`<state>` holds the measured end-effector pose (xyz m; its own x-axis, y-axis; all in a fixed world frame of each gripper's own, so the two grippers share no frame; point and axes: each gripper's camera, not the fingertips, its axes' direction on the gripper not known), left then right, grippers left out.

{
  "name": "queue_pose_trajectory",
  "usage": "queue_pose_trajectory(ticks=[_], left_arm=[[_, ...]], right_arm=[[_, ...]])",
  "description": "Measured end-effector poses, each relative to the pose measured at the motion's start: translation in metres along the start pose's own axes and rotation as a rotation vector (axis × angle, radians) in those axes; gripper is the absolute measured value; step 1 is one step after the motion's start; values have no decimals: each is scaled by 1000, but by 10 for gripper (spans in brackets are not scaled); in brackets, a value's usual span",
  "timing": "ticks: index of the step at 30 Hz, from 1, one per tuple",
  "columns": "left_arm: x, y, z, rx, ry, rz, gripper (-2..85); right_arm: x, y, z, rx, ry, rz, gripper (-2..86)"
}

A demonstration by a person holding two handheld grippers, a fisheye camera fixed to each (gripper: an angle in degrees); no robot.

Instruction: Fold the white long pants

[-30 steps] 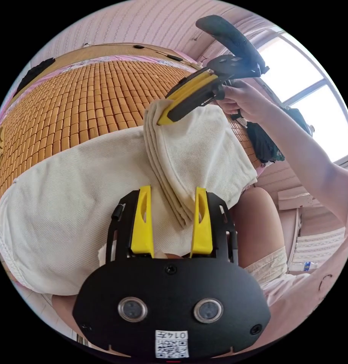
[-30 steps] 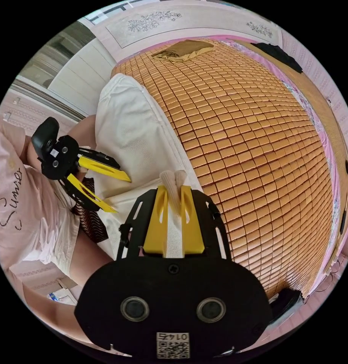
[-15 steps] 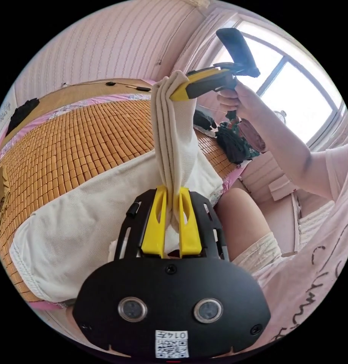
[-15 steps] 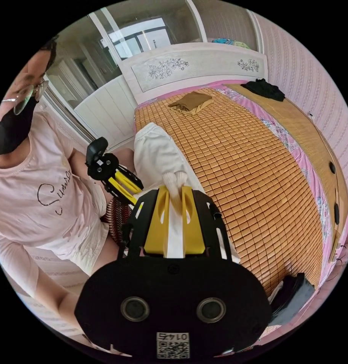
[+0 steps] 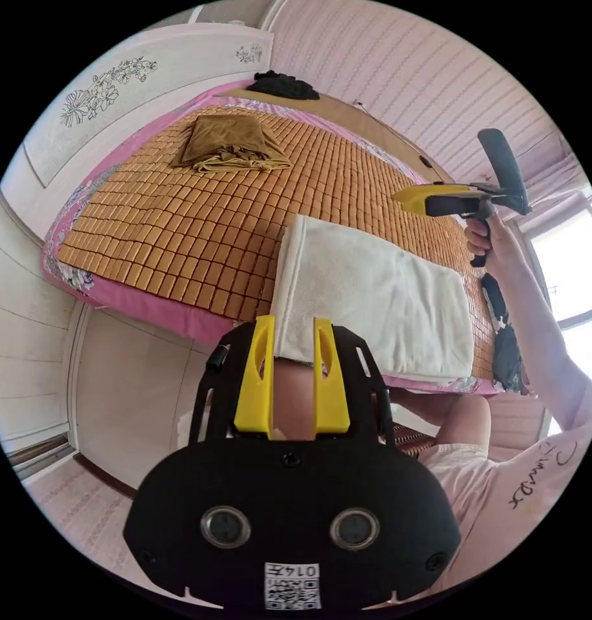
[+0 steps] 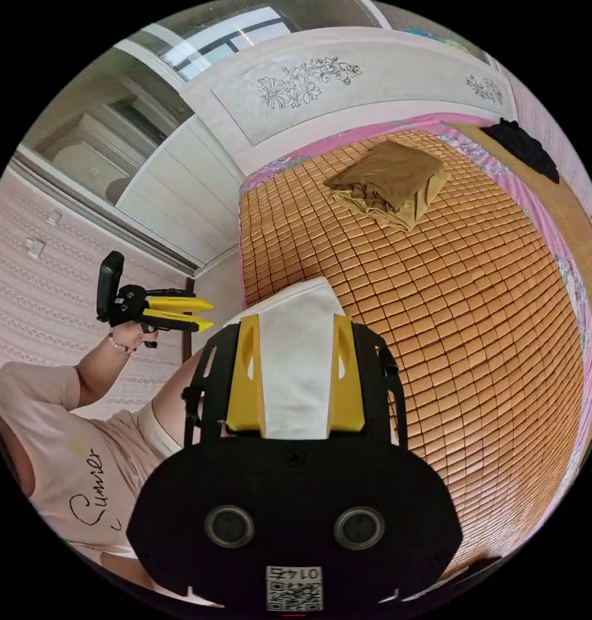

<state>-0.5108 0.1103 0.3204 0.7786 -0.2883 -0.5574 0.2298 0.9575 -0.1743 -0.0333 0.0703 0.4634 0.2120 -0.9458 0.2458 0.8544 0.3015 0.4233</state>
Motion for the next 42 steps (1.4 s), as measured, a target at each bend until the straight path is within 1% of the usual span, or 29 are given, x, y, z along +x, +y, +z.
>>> queue_pose_trajectory(ticks=[3, 5, 6, 8, 10, 12, 13, 15, 17, 20, 22, 23, 24, 25, 26, 27, 28, 29, 30, 31, 32, 34, 37, 40, 42], left_arm=[[5, 7, 0, 51, -14, 24, 85], [21, 9, -1, 77, -21, 98, 76], [35, 10, 0, 85, -8, 161, 69], [62, 13, 8, 78, 30, 260, 63], [95, 19, 21, 67, 86, 358, 53], [138, 28, 48, 11, 177, 461, 51], [149, 30, 56, -1, 199, 476, 50], [185, 38, 89, -91, 245, 538, 49], [206, 42, 101, -118, 236, 584, 49], [241, 34, 100, -89, 243, 707, 50], [265, 15, 100, -42, 241, 762, 51], [283, -3, 102, -19, 251, 772, 52], [303, -23, 106, 2, 286, 778, 54], [313, -33, 110, 15, 302, 775, 55], [332, -50, 122, 40, 289, 777, 58], [349, -63, 144, 38, 219, 766, 61], [356, -68, 156, 19, 184, 767, 62], [366, -76, 185, -46, 113, 757, 62], [369, -79, 209, -107, 72, 751, 61], [369, -79, 218, -130, 54, 755, 61], [366, -77, 225, -106, 53, 764, 60], [365, -76, 230, -92, 44, 773, 57], [364, -74, 237, -97, 65, 764, 56], [359, -72, 237, -96, 122, 731, 55], [351, -73, 218, -61, 212, 724, 51]], right_arm=[[13, 86, -29, 113, 106, 103, 138], [16, 177, -51, 160, 217, 266, 98], [14, 200, -53, 170, 234, 302, 85], [-2, 279, -47, 159, 217, 408, 26], [-19, 314, -29, 132, 170, 471, 10], [-37, 329, 0, 52, 184, 481, 4], [-45, 334, 23, -10, 240, 497, 2], [-52, 338, 44, -16, 310, 505, 1], [-61, 341, 36, 36, 350, 531, 4], [-73, 362, 3, 156, 383, 564, 14], [-67, 379, -9, 183, 418, 614, 52], [-56, 390, -10, 180, 416, 661, 92], [-49, 395, -9, 176, 388, 677, 112], [-33, 404, -3, 174, 295, 718, 155], [-18, 412, 6, 182, 161, 746, 182], [-12, 415, 12, 180, 90, 751, 188], [-2, 419, 25, 155, -7, 760, 185], [2, 424, 36, 153, -70, 753, 167], [2, 427, 39, 183, -99, 745, 153], [4, 432, 42, 215, -115, 768, 125], [3, 436, 43, 234, -155, 772, 98], [-3, 444, 42, 277, -244, 809, 76], [-14, 449, 43, 312, -276, 838, 67], [-13, 441, 46, 260, -273, 828, 69], [-15, 437, 39, 256, -244, 788, 69]])
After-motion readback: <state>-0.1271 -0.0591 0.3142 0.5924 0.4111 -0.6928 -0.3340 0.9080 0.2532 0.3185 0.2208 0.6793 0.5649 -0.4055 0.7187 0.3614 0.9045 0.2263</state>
